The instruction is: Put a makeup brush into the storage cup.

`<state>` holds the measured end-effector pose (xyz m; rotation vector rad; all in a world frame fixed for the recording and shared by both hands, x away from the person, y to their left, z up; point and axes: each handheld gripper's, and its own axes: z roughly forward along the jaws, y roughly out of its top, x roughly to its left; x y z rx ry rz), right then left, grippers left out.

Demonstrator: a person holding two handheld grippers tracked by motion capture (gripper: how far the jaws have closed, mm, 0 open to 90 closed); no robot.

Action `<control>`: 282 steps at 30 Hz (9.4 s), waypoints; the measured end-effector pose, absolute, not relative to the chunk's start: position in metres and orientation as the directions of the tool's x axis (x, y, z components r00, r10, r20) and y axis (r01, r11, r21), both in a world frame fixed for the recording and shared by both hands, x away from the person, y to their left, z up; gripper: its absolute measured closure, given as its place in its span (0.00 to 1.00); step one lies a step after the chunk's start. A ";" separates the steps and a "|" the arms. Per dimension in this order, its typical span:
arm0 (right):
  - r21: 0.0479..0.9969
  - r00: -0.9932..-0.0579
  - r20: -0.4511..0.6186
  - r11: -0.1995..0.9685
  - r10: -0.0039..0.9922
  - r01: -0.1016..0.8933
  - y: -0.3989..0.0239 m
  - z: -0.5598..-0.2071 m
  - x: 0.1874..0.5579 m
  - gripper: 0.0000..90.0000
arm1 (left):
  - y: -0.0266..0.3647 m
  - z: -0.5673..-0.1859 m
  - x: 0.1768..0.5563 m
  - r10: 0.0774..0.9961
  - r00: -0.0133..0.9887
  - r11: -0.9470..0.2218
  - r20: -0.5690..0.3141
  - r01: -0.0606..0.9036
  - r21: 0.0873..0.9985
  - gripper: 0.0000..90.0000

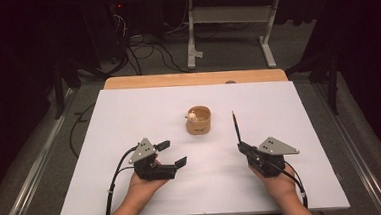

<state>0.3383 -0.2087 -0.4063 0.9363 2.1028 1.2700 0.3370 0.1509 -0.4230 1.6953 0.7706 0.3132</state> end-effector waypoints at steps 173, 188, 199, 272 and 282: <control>0.878 -0.814 -0.136 0.449 0.565 0.165 -0.107 -0.417 0.319 0.97 | 0.136 -0.389 0.328 0.513 0.815 0.107 -0.270 0.251 0.962 0.92; 0.878 -0.816 -0.131 0.449 0.564 0.170 -0.107 -0.417 0.319 0.95 | 0.135 -0.389 0.327 0.516 0.816 0.102 -0.262 0.245 0.964 0.92; 0.884 -0.824 -0.101 0.431 0.558 0.183 -0.108 -0.416 0.320 0.78 | 0.137 -0.388 0.327 0.525 0.812 0.103 -0.257 0.239 0.966 0.92; 0.928 -0.659 -0.026 0.264 0.752 0.264 -0.197 -0.395 0.341 0.02 | 0.165 -0.380 0.335 0.698 0.708 -0.025 -0.110 0.177 0.984 0.92; 0.928 -0.675 -0.036 0.276 0.737 0.252 -0.198 -0.400 0.335 0.01 | 0.163 -0.379 0.336 0.699 0.706 -0.021 -0.112 0.177 0.984 0.92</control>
